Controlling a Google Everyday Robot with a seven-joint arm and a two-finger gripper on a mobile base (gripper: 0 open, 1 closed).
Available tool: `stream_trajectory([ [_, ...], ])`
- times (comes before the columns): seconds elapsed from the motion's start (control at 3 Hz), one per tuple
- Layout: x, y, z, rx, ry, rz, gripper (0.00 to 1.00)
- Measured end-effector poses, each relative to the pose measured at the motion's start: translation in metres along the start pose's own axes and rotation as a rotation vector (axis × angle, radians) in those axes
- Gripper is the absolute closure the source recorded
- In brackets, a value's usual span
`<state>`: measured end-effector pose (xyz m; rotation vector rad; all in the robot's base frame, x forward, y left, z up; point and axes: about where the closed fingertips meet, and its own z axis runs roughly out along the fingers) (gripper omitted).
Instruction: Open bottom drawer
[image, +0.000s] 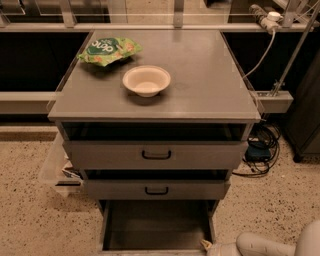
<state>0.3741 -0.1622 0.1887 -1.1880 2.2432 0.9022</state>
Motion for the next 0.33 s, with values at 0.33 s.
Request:
stream_trajectory([
  [0.33, 0.0, 0.0, 0.0, 0.0, 0.0, 0.0, 0.0],
])
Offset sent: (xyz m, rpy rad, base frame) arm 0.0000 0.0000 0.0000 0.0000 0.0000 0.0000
